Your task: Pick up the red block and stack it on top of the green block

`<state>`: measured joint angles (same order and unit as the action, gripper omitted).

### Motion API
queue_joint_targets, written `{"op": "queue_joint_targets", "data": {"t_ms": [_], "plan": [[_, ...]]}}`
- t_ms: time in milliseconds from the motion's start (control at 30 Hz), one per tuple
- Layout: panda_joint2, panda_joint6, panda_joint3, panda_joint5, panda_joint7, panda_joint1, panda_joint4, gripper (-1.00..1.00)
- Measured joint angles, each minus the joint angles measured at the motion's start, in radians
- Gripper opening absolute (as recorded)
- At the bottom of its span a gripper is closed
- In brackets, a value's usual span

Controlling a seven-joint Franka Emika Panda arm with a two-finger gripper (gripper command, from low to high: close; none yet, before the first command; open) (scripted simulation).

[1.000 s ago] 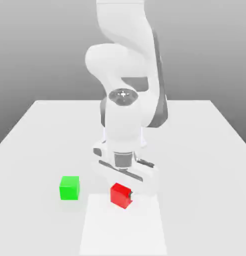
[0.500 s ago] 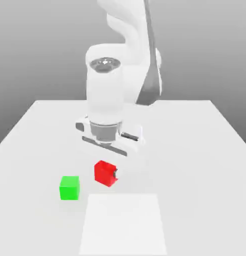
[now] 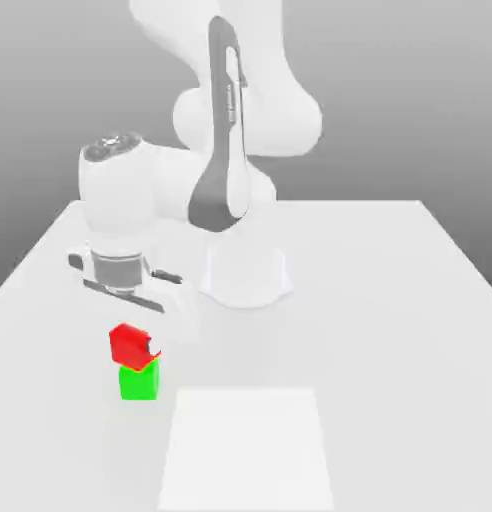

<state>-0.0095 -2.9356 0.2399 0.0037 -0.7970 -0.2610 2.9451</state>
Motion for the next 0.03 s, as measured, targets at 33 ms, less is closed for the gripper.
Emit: {"op": "queue_joint_targets", "data": {"t_ms": [33], "plan": [[0.000, 0.000, 0.000, 0.000, 0.000, 0.001, 0.000, 1.00]]}}
